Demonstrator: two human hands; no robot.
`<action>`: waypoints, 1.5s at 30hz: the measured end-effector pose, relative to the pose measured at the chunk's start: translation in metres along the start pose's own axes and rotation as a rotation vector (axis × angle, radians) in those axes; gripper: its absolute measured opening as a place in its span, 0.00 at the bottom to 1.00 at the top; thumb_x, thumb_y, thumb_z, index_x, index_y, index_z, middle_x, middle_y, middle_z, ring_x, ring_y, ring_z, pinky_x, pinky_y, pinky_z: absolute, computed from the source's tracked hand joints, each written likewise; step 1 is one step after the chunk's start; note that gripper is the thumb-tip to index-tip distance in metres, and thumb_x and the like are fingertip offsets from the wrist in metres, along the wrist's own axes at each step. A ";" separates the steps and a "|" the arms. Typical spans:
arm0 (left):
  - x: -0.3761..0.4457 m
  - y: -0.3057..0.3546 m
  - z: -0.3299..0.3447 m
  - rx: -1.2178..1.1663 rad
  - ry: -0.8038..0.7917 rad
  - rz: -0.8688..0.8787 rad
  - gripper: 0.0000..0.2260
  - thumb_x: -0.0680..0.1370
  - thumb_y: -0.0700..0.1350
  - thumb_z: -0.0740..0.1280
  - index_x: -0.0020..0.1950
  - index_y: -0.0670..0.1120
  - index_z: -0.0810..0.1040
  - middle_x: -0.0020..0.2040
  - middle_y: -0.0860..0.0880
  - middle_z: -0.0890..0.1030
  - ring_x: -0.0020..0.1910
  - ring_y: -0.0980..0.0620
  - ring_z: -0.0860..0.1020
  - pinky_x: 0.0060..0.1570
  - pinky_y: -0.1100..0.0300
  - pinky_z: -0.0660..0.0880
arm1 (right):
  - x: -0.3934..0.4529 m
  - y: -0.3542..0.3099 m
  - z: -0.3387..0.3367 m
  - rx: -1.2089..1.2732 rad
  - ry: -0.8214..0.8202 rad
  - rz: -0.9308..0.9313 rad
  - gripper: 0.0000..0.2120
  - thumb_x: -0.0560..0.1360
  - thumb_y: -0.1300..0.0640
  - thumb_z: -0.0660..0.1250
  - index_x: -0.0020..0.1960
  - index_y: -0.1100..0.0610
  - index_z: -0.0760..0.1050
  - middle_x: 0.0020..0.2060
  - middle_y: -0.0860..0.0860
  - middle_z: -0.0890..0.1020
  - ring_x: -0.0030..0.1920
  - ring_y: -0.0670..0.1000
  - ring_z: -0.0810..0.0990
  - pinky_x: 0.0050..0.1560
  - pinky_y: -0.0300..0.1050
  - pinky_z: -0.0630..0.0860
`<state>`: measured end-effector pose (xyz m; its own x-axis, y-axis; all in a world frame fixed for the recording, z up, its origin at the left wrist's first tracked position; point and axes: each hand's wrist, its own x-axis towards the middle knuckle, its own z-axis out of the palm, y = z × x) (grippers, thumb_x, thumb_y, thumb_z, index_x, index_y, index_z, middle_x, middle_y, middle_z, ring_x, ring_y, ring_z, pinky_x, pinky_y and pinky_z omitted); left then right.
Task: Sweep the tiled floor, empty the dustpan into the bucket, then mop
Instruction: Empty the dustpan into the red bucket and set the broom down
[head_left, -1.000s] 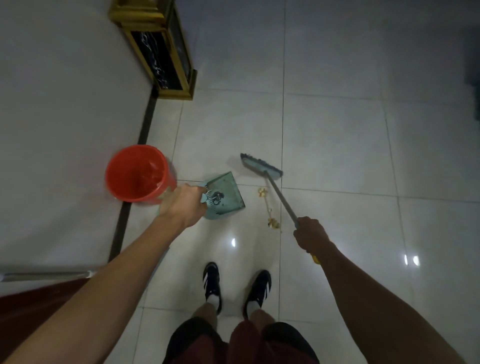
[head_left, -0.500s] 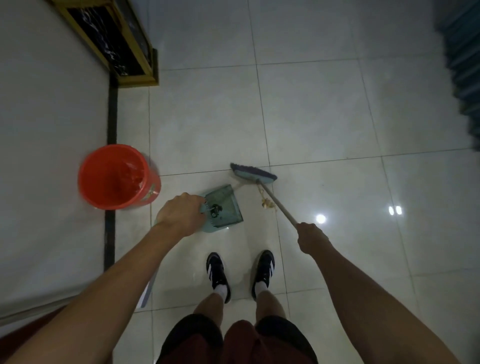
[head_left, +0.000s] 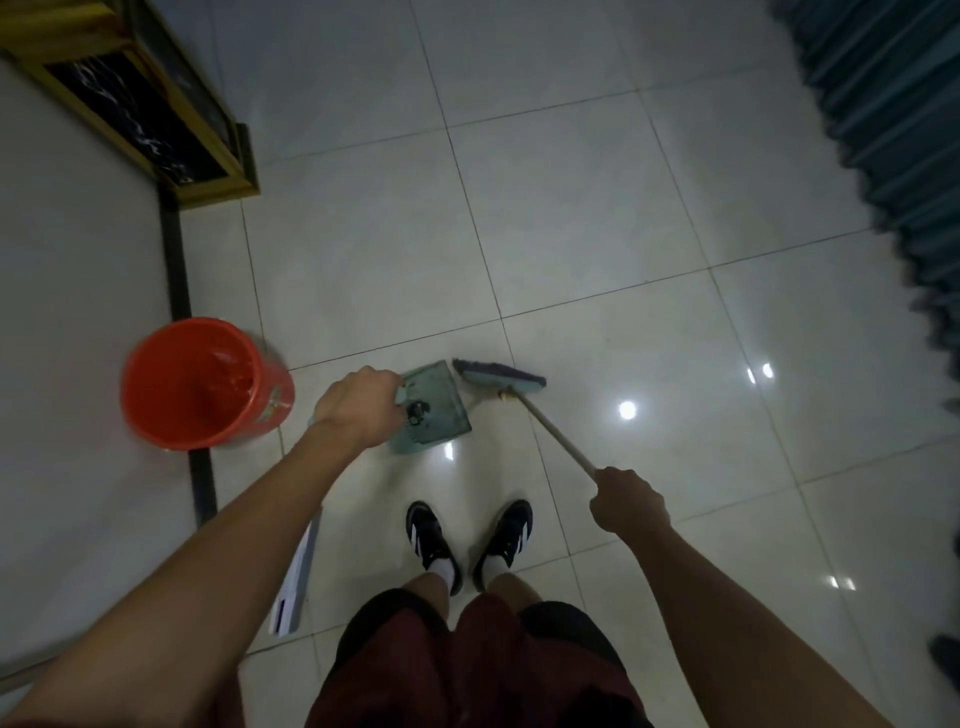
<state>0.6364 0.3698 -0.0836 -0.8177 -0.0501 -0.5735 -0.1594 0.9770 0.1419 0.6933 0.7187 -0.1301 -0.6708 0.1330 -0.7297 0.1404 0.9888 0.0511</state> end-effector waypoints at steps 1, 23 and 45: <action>0.000 0.006 -0.002 -0.001 0.007 -0.002 0.08 0.76 0.48 0.66 0.54 0.51 0.81 0.49 0.45 0.82 0.46 0.43 0.80 0.38 0.57 0.70 | -0.001 0.006 0.000 0.037 -0.008 0.002 0.15 0.78 0.57 0.60 0.62 0.57 0.76 0.48 0.51 0.81 0.42 0.52 0.79 0.41 0.44 0.74; 0.058 -0.007 -0.003 0.020 0.041 0.067 0.09 0.77 0.49 0.68 0.56 0.53 0.83 0.49 0.46 0.83 0.41 0.44 0.77 0.39 0.58 0.72 | 0.002 -0.030 0.055 0.408 -0.183 0.083 0.14 0.78 0.61 0.61 0.63 0.62 0.71 0.55 0.57 0.79 0.44 0.51 0.75 0.37 0.39 0.73; 0.057 -0.056 -0.009 -0.069 -0.015 0.055 0.02 0.75 0.48 0.67 0.43 0.52 0.77 0.40 0.50 0.78 0.39 0.47 0.77 0.37 0.58 0.70 | -0.029 -0.097 0.047 1.010 -0.341 0.178 0.20 0.77 0.67 0.63 0.69 0.65 0.71 0.31 0.53 0.73 0.25 0.48 0.69 0.24 0.40 0.66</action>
<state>0.5941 0.3100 -0.1167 -0.8177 0.0072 -0.5756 -0.1526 0.9614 0.2288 0.7331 0.6160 -0.1459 -0.3652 0.0889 -0.9267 0.8560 0.4235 -0.2967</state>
